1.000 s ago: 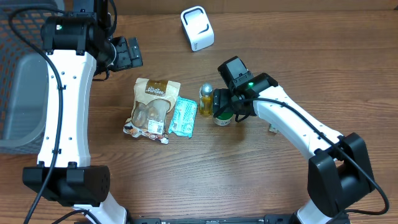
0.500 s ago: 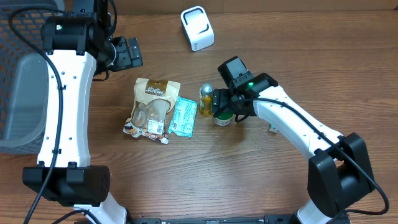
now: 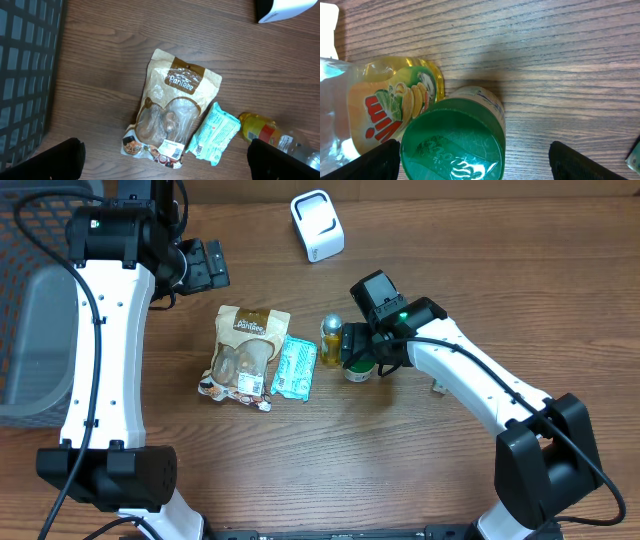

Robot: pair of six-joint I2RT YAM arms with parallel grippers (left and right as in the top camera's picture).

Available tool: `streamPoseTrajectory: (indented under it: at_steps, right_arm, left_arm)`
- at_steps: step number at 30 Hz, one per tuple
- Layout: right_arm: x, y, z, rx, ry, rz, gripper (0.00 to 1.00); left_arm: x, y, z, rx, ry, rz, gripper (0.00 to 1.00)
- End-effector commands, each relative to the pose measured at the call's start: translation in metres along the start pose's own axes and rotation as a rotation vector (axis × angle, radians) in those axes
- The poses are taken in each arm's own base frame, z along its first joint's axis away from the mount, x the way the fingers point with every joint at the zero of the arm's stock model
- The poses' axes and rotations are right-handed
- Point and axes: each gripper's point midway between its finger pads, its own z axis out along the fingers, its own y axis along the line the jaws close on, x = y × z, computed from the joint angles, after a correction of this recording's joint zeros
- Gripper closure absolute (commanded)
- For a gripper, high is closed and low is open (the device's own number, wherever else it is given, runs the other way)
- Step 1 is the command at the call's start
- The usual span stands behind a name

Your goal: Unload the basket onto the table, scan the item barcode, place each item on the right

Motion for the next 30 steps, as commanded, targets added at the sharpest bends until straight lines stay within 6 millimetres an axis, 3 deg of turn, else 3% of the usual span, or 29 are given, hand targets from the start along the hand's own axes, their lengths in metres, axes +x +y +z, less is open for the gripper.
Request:
streamPoseTrajectory:
  at_steps: [1, 30]
  right_arm:
    - [0.0007, 0.0012, 0.0002, -0.007, 0.0, 0.007, 0.09]
    - [-0.0071, 0.0047, 0.0002, -0.02, -0.034, 0.008, 0.09]
  left_arm:
    - [-0.003, -0.002, -0.0031, 0.01, -0.012, 0.011, 0.01]
    - [-0.0031, -0.0019, -0.0031, 0.009, -0.012, 0.011, 0.01]
